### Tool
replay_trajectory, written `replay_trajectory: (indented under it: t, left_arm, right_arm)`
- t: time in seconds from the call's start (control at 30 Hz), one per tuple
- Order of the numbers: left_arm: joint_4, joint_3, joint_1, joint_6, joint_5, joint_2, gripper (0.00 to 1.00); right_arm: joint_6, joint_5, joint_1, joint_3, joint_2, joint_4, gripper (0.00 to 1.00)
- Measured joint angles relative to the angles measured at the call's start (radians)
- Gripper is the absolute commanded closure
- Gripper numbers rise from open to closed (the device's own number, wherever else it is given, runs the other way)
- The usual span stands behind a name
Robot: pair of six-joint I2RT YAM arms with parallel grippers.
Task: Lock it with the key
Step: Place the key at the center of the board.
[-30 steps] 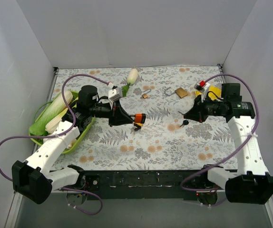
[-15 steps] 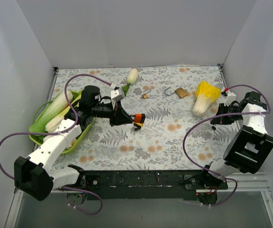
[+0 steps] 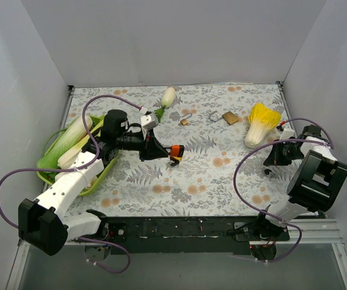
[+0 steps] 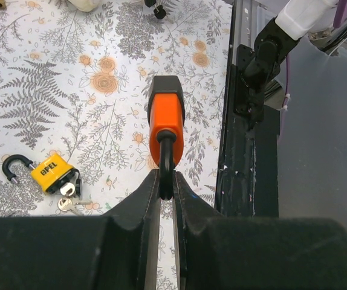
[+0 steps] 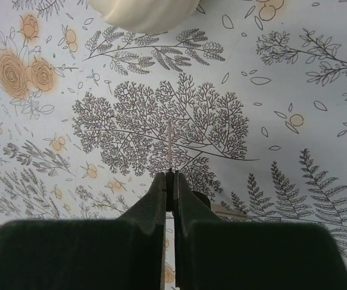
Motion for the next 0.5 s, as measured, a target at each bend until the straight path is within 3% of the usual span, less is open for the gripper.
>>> replay_trajectory:
  t: [0.43, 0.5]
  left_arm:
    - [-0.004, -0.031, 0.0, -0.001, -0.002, 0.013, 1.0]
    - [-0.004, -0.032, 0.0, -0.001, -0.002, 0.013, 1.0]
  right_arm:
    - [0.146, 0.008, 0.13, -0.045, -0.005, 0.1, 0.99]
    - [0.171, 0.027, 0.129, -0.045, 0.004, 0.119, 0.82]
